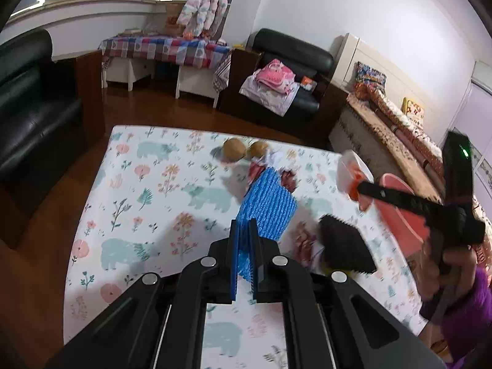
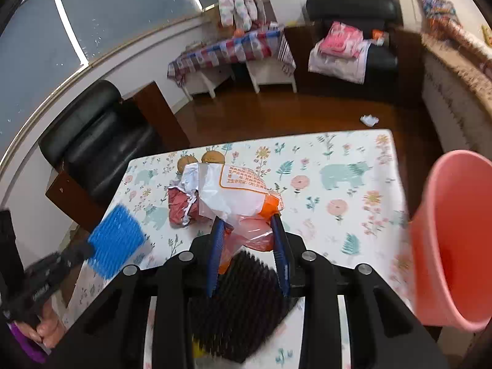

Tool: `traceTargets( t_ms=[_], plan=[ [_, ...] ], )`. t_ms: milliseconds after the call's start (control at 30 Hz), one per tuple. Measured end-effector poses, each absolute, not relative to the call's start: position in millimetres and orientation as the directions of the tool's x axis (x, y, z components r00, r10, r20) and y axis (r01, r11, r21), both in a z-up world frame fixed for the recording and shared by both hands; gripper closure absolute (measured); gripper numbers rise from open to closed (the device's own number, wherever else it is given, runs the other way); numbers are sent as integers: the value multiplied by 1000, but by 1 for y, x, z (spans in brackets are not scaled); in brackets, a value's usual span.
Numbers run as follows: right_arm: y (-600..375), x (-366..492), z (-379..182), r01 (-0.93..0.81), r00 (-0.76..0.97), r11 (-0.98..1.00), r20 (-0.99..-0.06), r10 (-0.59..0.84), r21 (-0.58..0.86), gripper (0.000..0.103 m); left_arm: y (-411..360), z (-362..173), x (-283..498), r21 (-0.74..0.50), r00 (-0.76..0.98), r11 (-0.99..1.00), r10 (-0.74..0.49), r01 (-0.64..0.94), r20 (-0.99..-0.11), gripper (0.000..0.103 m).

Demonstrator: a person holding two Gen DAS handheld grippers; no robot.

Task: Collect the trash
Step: 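Carry the blue mesh sleeve and clear bag over the pink bucket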

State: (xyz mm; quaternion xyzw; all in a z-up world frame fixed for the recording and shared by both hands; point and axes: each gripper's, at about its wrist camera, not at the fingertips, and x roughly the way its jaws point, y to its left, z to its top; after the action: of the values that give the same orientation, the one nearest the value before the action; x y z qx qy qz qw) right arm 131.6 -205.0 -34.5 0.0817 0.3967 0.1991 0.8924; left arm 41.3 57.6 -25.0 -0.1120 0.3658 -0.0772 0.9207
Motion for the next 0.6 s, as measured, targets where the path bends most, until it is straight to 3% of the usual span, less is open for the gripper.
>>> traceTargets(
  t_ms=[600],
  plan=[
    [-285,63,-10,-194,729,937,-596,336,292,72,-46,18,53,-218,744,961,-271,171,-611,98]
  ],
)
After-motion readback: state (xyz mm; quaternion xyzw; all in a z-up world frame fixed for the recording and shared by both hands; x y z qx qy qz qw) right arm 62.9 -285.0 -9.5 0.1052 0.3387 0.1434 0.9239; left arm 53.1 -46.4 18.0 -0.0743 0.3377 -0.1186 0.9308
